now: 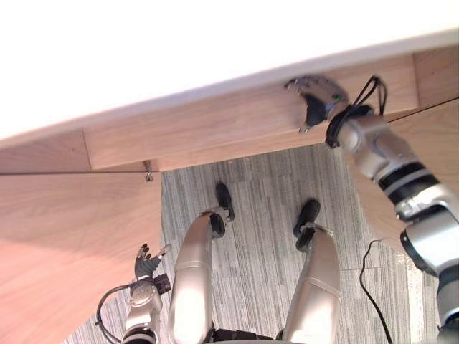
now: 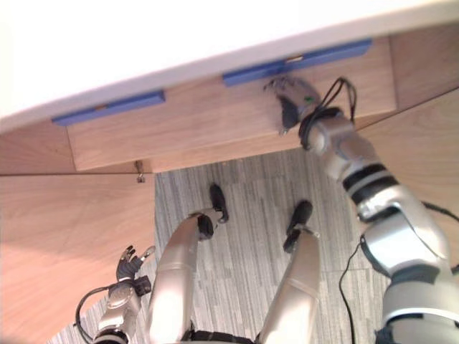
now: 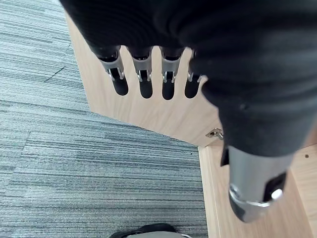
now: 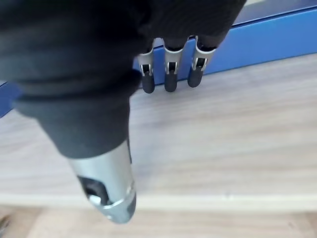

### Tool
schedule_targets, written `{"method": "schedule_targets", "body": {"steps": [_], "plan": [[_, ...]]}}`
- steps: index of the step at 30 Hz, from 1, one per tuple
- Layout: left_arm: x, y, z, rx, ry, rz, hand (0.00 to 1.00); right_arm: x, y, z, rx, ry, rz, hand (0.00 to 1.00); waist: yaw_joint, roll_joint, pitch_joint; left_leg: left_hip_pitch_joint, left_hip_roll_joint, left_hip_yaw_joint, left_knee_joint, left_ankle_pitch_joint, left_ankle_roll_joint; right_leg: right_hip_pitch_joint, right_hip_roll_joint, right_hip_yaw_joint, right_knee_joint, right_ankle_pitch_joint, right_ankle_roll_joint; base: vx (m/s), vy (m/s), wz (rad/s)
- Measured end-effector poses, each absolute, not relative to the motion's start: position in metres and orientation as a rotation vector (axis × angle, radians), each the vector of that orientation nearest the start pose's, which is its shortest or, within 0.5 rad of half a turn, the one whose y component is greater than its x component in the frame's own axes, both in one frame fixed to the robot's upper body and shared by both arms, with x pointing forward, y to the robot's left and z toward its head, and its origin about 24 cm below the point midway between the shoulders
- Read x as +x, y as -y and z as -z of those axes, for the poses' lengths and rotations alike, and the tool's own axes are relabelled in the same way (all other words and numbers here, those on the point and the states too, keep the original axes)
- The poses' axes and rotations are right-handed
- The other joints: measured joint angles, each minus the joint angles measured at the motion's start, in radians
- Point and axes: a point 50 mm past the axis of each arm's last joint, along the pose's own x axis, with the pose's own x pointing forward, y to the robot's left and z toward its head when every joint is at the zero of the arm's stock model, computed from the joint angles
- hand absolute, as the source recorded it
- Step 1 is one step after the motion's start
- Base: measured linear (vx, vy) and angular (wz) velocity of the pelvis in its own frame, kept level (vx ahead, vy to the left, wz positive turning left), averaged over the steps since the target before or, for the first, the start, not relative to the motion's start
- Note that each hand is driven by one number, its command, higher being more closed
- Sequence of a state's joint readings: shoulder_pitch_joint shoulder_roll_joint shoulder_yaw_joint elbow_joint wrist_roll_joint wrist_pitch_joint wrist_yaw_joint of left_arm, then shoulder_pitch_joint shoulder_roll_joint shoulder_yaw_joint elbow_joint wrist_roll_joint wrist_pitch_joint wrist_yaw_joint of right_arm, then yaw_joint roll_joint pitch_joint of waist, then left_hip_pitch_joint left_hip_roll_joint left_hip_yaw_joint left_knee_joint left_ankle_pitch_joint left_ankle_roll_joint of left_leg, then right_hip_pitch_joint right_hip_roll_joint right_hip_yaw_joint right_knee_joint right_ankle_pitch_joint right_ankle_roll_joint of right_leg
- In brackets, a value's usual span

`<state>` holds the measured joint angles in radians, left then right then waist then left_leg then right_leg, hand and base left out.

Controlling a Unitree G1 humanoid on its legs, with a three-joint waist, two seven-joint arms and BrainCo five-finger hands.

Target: Walk over to the cabinet, pick up the folder, carry it to the office cabinet, place the folder inside the office cabinet, then close the office cabinet door

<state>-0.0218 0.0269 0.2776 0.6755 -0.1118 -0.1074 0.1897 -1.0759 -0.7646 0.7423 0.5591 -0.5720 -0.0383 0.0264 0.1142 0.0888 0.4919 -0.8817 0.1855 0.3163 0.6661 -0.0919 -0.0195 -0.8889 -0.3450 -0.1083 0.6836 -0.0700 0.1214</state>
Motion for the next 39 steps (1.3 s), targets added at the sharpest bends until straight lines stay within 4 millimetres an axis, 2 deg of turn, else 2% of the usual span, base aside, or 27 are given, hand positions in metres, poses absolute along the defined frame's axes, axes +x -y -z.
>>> {"method": "schedule_targets", "body": {"steps": [2, 4, 8, 12, 15, 17, 18, 19, 21, 23, 24, 26, 27, 28, 29, 30, 31, 33, 36, 39], "plan": [[0.197, -0.221, 0.089, -0.107, -0.542, -0.498, 0.00, 0.381, 0.157, -0.196, -1.695, 0.362, -0.293, 0.00, -0.009, -0.002, -0.001, 0.068, 0.000, 0.006, -0.071, 0.044, 0.004, 0.064, 0.016, -0.017, -0.057, 0.012, -0.012, 0.18, -0.008, -0.14], [0.197, -0.222, 0.088, -0.103, -0.538, -0.499, 0.00, 0.378, 0.148, -0.178, -1.680, 0.343, -0.368, 0.00, -0.015, -0.008, -0.002, 0.122, 0.001, 0.007, -0.126, 0.067, 0.013, 0.116, 0.028, -0.032, -0.096, 0.019, -0.008, 0.18, -0.033, -0.05], [0.196, -0.226, 0.088, -0.098, -0.539, -0.510, 0.00, 0.367, 0.129, -0.135, -1.650, 0.274, -0.548, 0.00, -0.015, -0.036, -0.009, 0.247, 0.003, 0.008, -0.246, 0.112, -0.008, 0.223, 0.052, -0.067, -0.154, 0.014, -0.016, 0.20, -0.074, -0.03], [0.195, -0.232, 0.088, -0.087, -0.541, -0.519, 0.00, 0.342, 0.112, -0.066, -1.543, 0.132, -0.734, 0.00, -0.022, -0.067, -0.025, 0.404, 0.001, -0.003, -0.414, 0.180, -0.044, 0.354, 0.080, -0.113, -0.220, 0.003, -0.033, 0.16, -0.091, 0.06], [0.194, -0.233, 0.090, -0.080, -0.555, -0.515, 0.00, 0.331, 0.113, -0.032, -1.489, 0.013, -0.787, 0.00, -0.025, -0.078, -0.039, 0.484, -0.005, -0.010, -0.499, 0.218, -0.060, 0.410, 0.092, -0.132, -0.240, -0.005, -0.041, 0.08, -0.053, 0.08], [0.187, -0.235, 0.098, -0.054, -0.609, -0.496, 0.00, 0.316, 0.128, 0.006, -1.408, -0.171, -0.789, 0.00, -0.038, -0.084, -0.080, 0.542, -0.012, -0.035, -0.578, 0.259, -0.073, 0.460, 0.105, -0.155, -0.261, -0.016, -0.045, 0.07, -0.056, 0.24], [0.186, -0.236, 0.099, -0.052, -0.618, -0.496, 0.00, 0.312, 0.134, 0.014, -1.379, -0.217, -0.776, 0.00, -0.042, -0.084, -0.090, 0.548, -0.010, -0.046, -0.585, 0.264, -0.079, 0.473, 0.108, -0.165, -0.266, -0.017, -0.045, 0.05, -0.057, 0.30], [0.184, -0.236, 0.101, -0.050, -0.632, -0.497, 0.00, 0.305, 0.147, 0.030, -1.315, -0.318, -0.737, 0.00, -0.042, -0.084, -0.108, 0.566, -0.005, -0.060, -0.597, 0.271, -0.085, 0.501, 0.118, -0.180, -0.282, -0.018, -0.046, 0.04, -0.053, 0.21], [0.181, -0.236, 0.104, -0.049, -0.653, -0.496, 0.00, 0.293, 0.164, 0.049, -1.224, -0.448, -0.666, 0.00, -0.043, -0.082, -0.131, 0.592, -0.003, -0.083, -0.609, 0.276, -0.092, 0.541, 0.131, -0.195, -0.303, -0.018, -0.046, 0.06, -0.060, 0.19], [0.176, -0.234, 0.107, -0.035, -0.675, -0.480, 0.00, 0.265, 0.187, 0.080, -1.051, -0.641, -0.524, 0.00, -0.046, -0.079, -0.186, 0.618, -0.003, -0.116, -0.617, 0.277, -0.096, 0.595, 0.140, -0.214, -0.342, -0.024, -0.045, 0.07, -0.039, 0.20], [0.175, -0.232, 0.108, -0.027, -0.682, -0.473, 0.00, 0.257, 0.190, 0.087, -1.005, -0.686, -0.487, 0.00, -0.045, -0.078, -0.197, 0.626, -0.004, -0.122, -0.616, 0.276, -0.097, 0.607, 0.141, -0.214, -0.351, -0.024, -0.044, 0.07, -0.020, 0.19], [0.169, -0.222, 0.116, 0.012, -0.728, -0.428, 0.00, 0.221, 0.204, 0.113, -0.718, -0.847, -0.231, 0.00, -0.060, -0.067, -0.230, 0.642, -0.014, -0.177, -0.583, 0.269, -0.106, 0.670, 0.158, -0.205, -0.400, -0.022, -0.044, 0.04, -0.015, 0.33], [0.166, -0.218, 0.119, 0.019, -0.747, -0.415, 0.00, 0.211, 0.206, 0.119, -0.631, -0.883, -0.147, 0.00, -0.065, -0.062, -0.245, 0.642, -0.016, -0.190, -0.578, 0.268, -0.107, 0.682, 0.164, -0.201, -0.413, -0.021, -0.044, 0.02, 0.029, 0.41], [0.161, -0.208, 0.123, 0.019, -0.775, -0.393, 0.00, 0.190, 0.209, 0.130, -0.491, -0.945, -0.009, 0.00, -0.075, -0.059, -0.264, 0.636, -0.026, -0.220, -0.505, 0.197, -0.118, 0.705, 0.157, -0.196, -0.434, -0.009, -0.047, 0.05, 0.082, -0.12], [0.152, -0.196, 0.130, 0.007, -0.813, -0.381, 0.00, 0.173, 0.213, 0.137, -0.343, -0.981, 0.160, 0.00, -0.062, -0.048, -0.272, 0.624, -0.036, -0.265, -0.330, 0.052, -0.130, 0.734, 0.163, -0.177, -0.448, 0.009, -0.042, 0.07, 0.090, -0.42], [0.140, -0.185, 0.137, 0.006, -0.860, -0.359, 0.00, 0.158, 0.216, 0.142, -0.242, -1.012, 0.275, 0.00, -0.067, -0.028, -0.299, 0.624, -0.031, -0.282, -0.290, -0.003, -0.128, 0.753, 0.182, -0.159, -0.479, 0.025, -0.034, 0.05, 0.078, -0.62], [0.135, -0.183, 0.138, 0.021, -0.874, -0.349, 0.00, 0.147, 0.217, 0.146, -0.171, -1.031, 0.349, 0.00, -0.071, -0.020, -0.322, 0.627, -0.029, -0.282, -0.295, -0.017, -0.116, 0.760, 0.189, -0.153, -0.500, 0.030, -0.027, 0.04, 0.099, -0.39], [0.129, -0.176, 0.142, 0.054, -0.899, -0.305, 0.00, 0.110, 0.212, 0.158, 0.004, -1.117, 0.517, 0.00, -0.084, -0.037, -0.384, 0.665, -0.052, -0.244, -0.365, -0.003, -0.103, 0.775, 0.181, -0.105, -0.576, 0.067, -0.030, 0.06, 0.145, -0.39], [0.127, -0.169, 0.144, 0.114, -0.910, -0.234, 0.00, 0.096, 0.209, 0.159, 0.098, -1.109, 0.615, 0.00, -0.107, -0.052, -0.401, 0.741, -0.067, -0.182, -0.434, 0.012, -0.089, 0.803, 0.169, -0.059, -0.615, 0.107, -0.030, 0.04, 0.055, -0.46], [0.126, -0.164, 0.148, 0.162, -0.934, -0.172, 0.00, 0.088, 0.208, 0.159, 0.105, -1.110, 0.636, 0.00, -0.110, -0.063, -0.416, 0.794, -0.061, -0.133, -0.465, 0.015, -0.089, 0.802, 0.174, -0.018, -0.606, 0.111, -0.025, 0.05, 0.005, -0.48]]}}
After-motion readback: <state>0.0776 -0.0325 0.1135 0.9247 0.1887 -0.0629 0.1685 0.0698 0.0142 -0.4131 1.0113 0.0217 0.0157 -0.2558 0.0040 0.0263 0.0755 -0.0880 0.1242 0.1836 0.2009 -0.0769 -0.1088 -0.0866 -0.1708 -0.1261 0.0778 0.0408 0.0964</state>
